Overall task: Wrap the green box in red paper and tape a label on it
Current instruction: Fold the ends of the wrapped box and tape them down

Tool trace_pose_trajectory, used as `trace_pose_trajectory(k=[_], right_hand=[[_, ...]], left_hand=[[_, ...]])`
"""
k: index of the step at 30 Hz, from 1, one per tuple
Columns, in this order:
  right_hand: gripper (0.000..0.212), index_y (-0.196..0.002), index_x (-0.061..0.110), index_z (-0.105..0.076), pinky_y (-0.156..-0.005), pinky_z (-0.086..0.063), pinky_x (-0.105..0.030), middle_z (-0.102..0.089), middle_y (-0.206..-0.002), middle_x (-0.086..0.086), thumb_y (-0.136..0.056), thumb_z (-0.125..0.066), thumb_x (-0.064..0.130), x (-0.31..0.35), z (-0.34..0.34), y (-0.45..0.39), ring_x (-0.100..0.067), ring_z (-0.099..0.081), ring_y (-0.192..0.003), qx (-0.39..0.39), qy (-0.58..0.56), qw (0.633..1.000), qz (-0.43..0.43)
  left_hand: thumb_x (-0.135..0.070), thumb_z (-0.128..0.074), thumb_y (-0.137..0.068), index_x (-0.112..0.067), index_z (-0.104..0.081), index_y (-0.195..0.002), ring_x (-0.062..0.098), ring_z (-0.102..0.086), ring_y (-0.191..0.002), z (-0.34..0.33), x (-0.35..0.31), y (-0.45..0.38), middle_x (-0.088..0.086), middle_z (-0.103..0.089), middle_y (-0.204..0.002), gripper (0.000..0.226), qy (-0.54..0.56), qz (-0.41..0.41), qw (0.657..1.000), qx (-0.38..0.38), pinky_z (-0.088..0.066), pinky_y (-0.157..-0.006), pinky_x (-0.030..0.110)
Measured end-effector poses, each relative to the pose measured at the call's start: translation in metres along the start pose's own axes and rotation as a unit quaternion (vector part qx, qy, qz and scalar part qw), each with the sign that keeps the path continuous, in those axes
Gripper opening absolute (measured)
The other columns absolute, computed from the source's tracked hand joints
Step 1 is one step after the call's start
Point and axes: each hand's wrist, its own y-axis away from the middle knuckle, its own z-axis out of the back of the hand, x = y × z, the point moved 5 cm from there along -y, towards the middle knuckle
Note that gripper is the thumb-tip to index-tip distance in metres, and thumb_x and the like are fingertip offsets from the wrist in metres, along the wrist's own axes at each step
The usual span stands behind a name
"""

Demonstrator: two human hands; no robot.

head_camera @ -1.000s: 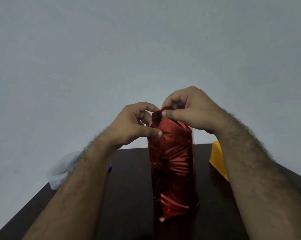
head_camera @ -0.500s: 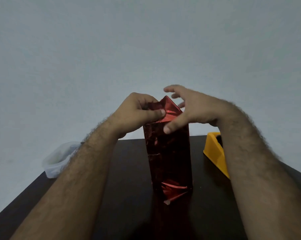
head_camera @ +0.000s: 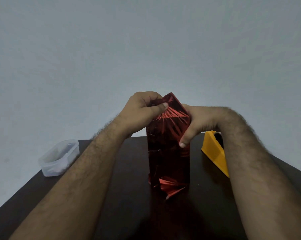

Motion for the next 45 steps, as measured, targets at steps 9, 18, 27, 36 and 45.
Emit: trace_pose_trajectory(k=[9,18,27,36,45], right_hand=[[0.057,-0.121,0.041,-0.071,-0.091,-0.06,-0.033,-0.069,-0.123,0.017,-0.07,-0.095,0.043,0.042,0.025,0.017,-0.008,-0.072,-0.104,-0.15,-0.025,0.984,0.09],[0.004,-0.093,0.008,-0.08,-0.061,-0.057,-0.028,-0.078,-0.081,-0.015,-0.089,-0.081,0.006,0.048,0.04,0.028,-0.018,-0.073,-0.068,-0.247,-0.162,0.95,0.1],[0.014,-0.094,0.005,-0.079,-0.059,-0.054,-0.022,-0.075,-0.071,-0.004,-0.084,-0.086,0.01,0.053,0.039,0.028,-0.01,-0.07,-0.064,-0.262,-0.185,0.943,0.093],[0.014,-0.09,0.006,-0.078,-0.054,-0.051,-0.025,-0.07,-0.063,-0.007,-0.08,-0.086,0.002,0.058,0.04,0.027,-0.014,-0.066,-0.058,-0.313,-0.184,0.928,0.085],[0.012,-0.079,0.008,-0.078,-0.055,-0.053,-0.026,-0.075,-0.068,-0.009,-0.075,-0.087,0.002,0.057,0.041,0.024,-0.014,-0.067,-0.057,-0.355,-0.172,0.916,0.075]], left_hand=[[-0.018,-0.068,-0.103,-0.01,-0.078,-0.102,0.027,-0.074,-0.081,0.003,-0.005,0.002,0.02,-0.076,-0.096,0.014,-0.001,0.007,1.0,0.018,-0.059,-0.079,0.043],[-0.006,-0.09,-0.081,-0.002,-0.066,-0.107,0.022,-0.065,-0.069,0.012,-0.003,0.002,0.009,-0.069,-0.073,0.036,0.078,0.033,0.996,0.005,-0.052,-0.072,0.035],[-0.006,-0.085,-0.085,-0.002,-0.068,-0.091,0.019,-0.057,-0.066,0.011,0.008,-0.003,0.007,-0.065,-0.07,0.018,0.102,0.061,0.993,-0.021,-0.043,-0.067,0.033],[-0.008,-0.085,-0.086,-0.011,-0.063,-0.101,0.026,-0.069,-0.069,0.012,-0.003,0.0,0.007,-0.078,-0.09,0.026,0.061,0.02,0.994,-0.092,-0.055,-0.069,0.036],[-0.043,-0.098,-0.066,-0.031,-0.08,-0.073,0.008,-0.063,-0.094,0.005,-0.022,0.006,-0.01,-0.068,-0.091,0.023,-0.154,-0.109,0.975,-0.12,-0.04,-0.072,0.011]])
